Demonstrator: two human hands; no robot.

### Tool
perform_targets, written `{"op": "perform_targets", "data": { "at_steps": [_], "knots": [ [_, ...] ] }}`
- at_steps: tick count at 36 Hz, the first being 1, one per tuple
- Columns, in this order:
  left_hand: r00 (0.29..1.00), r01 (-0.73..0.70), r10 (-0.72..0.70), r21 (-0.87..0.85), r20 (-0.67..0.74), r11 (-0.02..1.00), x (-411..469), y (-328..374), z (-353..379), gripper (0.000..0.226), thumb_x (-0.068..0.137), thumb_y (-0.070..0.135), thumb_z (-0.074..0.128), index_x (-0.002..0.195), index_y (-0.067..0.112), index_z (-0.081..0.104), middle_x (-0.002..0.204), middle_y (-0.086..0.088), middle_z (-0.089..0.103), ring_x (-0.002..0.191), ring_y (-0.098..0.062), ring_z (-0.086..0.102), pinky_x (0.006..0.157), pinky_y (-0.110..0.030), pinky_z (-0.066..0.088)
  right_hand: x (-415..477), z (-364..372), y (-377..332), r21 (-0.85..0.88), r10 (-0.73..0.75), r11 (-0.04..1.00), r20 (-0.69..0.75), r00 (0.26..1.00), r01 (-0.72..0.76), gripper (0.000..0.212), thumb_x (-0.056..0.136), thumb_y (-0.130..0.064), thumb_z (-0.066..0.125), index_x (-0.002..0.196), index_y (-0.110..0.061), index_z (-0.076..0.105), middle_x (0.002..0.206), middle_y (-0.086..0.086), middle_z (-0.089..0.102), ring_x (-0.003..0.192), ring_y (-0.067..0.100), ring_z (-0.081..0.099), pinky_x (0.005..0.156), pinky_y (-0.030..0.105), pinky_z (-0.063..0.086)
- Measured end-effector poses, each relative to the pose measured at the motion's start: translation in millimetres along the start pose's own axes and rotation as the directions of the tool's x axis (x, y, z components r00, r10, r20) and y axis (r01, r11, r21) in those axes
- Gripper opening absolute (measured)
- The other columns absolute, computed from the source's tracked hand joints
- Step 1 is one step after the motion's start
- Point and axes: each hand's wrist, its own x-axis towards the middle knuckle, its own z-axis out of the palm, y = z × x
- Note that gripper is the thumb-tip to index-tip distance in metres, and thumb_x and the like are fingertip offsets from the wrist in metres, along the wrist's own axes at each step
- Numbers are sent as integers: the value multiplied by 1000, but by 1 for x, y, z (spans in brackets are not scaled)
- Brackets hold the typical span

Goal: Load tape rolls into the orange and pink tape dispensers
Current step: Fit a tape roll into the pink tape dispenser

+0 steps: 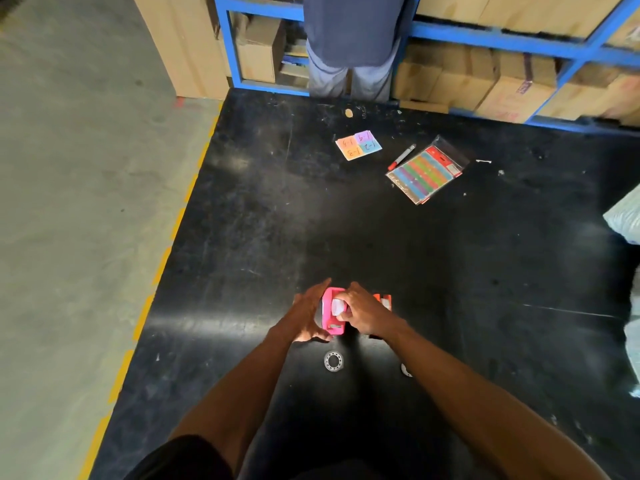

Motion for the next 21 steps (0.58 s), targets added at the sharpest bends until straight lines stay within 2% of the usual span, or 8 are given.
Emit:
{"op": "perform_targets", "data": {
  "at_steps": [3,5,7,10,12,14,18,21],
  "knots": [
    [998,-13,19,92,-63,996,-12,10,-4,122,66,23,89,156,27,6,159,-8,18,145,-30,23,120,-49,27,-9,0,0,6,35,999,-61,998,-34,29,87,-22,61,115,-16,64,112,11,58,111,30,59,97,46,45],
    [985,-50,52,13,-163,999,-19,10,-3,94,77,11,78,152,25,23,152,-13,31,137,-35,37,111,-55,39,-16,-3,-3,28,39,999,-98,994,-36,28,88,-19,62,113,-10,64,113,15,61,110,32,58,97,43,44],
    [953,-111,79,-98,-291,989,-28,15,-2,60,83,4,70,137,19,47,135,-13,52,116,-29,57,96,-53,52,-22,-8,-6,42,33,999,-138,990,-27,27,89,-15,63,113,-3,65,114,20,63,110,33,58,95,37,41],
    [952,-109,30,-246,-303,963,-43,41,-2,25,92,15,64,112,30,69,111,-3,72,100,-19,70,85,-41,58,-30,-12,-11,52,26,998,-179,984,-17,27,90,-13,64,113,1,65,115,22,64,109,35,59,93,36,41],
    [955,-97,22,-240,-295,966,-50,53,0,24,94,18,61,114,24,73,107,-4,76,95,-13,71,79,-17,52,-39,-16,-18,64,16,998,-180,984,-4,24,90,-12,62,109,3,67,113,24,66,107,37,61,91,39,44],
    [939,-87,10,-210,-345,974,-56,61,1,24,93,18,63,114,17,74,104,-5,77,89,-11,70,68,-3,43,-46,-21,-24,47,3,999,-176,984,5,24,91,-9,60,109,5,68,114,25,67,109,38,62,91,39,43],
    [930,-97,27,-174,-367,980,-66,66,8,22,92,21,65,110,14,77,93,-8,78,69,10,60,61,-1,41,-63,-26,-32,57,23,998,-184,983,-13,32,91,-3,59,122,3,64,126,21,66,118,34,60,88,21,38],
    [931,-106,11,-242,-366,965,-71,65,14,21,92,16,66,110,10,76,96,-6,78,62,18,58,66,-7,46,-75,-25,-36,100,46,995,-161,986,-30,27,87,-4,57,111,1,69,117,21,70,109,37,64,90,33,47]
  ]
}}
